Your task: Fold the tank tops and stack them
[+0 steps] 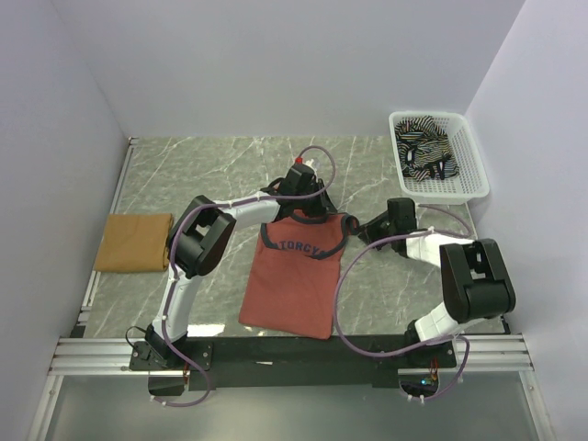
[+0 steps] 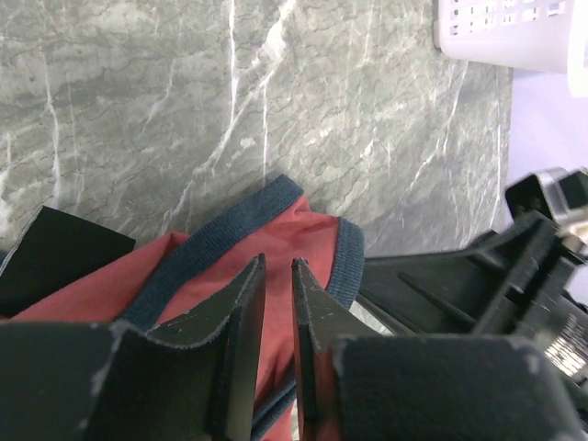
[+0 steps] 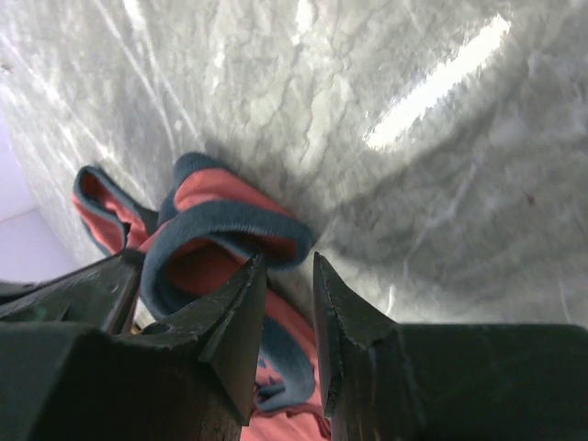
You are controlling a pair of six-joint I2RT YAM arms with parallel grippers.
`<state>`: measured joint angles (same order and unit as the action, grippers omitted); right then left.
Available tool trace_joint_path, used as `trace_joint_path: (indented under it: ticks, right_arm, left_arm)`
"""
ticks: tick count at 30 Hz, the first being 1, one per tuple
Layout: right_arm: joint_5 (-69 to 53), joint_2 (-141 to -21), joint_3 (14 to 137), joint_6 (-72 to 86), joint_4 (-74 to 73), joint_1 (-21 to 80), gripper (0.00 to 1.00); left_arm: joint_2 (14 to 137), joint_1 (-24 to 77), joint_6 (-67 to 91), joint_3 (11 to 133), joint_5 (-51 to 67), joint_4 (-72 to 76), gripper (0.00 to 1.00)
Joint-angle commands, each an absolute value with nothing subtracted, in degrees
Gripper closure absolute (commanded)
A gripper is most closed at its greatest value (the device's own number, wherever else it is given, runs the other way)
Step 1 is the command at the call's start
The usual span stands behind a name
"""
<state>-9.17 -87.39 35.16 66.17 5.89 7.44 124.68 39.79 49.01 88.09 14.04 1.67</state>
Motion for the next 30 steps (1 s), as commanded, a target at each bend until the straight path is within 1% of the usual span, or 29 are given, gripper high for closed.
trace_joint_path:
  ticks: [1, 5, 7, 8, 9, 10, 11, 20, 27, 29, 30]
  right_arm:
    - [-9.3, -89.7, 37.4, 65.7, 7.0, 7.1, 0.66]
    - [-9.7, -91.8, 37.5, 65.7, 8.4, 7.0, 0.65]
    - [-9.8, -93.5, 38.8, 65.2, 8.3, 7.1, 0.69]
    - [-10.1, -94.0, 39.6, 65.0, 8.3, 7.0, 0.73]
    - [-10.4, -94.9, 40.2, 64.8, 8.2, 7.2, 0.88]
    - [-9.9, -95.2, 40.9, 63.6, 7.2, 7.1, 0.95]
    - [-9.3, -95.2, 42.2, 62.8, 6.7, 7.1, 1.0]
    - [-4.2, -92.0, 51.7, 48.1, 6.1, 7.1, 1.0]
    - [-3.0, -94.0, 58.9, 41.1, 4.0, 7.2, 0.99]
    - [-2.8, -94.9, 60.4, 40.0, 3.5, 7.2, 0.89]
    - [-2.9, -95.3, 60.8, 39.8, 3.2, 7.2, 0.76]
  left_arm:
    - [125.2, 39.6, 49.0, 89.7, 15.6, 4.3, 0.77]
    - [125.2, 39.6, 48.9, 89.6, 15.9, 4.2, 0.77]
    - [125.1, 39.6, 48.8, 89.3, 16.3, 4.4, 0.77]
    - [125.0, 39.6, 48.8, 89.1, 16.4, 4.5, 0.77]
    - [125.0, 39.6, 48.8, 88.9, 16.4, 4.5, 0.77]
    - [125.0, 39.6, 48.6, 88.9, 16.5, 4.4, 0.77]
    - [125.0, 39.6, 48.5, 89.0, 16.5, 4.3, 0.78]
    - [124.1, 39.6, 48.9, 87.5, 17.2, 5.1, 0.8]
    - [125.3, 39.7, 49.4, 88.2, 17.5, 4.7, 0.81]
    - [126.0, 39.6, 49.3, 88.6, 17.6, 4.6, 0.8]
    - [126.4, 39.7, 49.4, 88.9, 17.7, 4.7, 0.81]
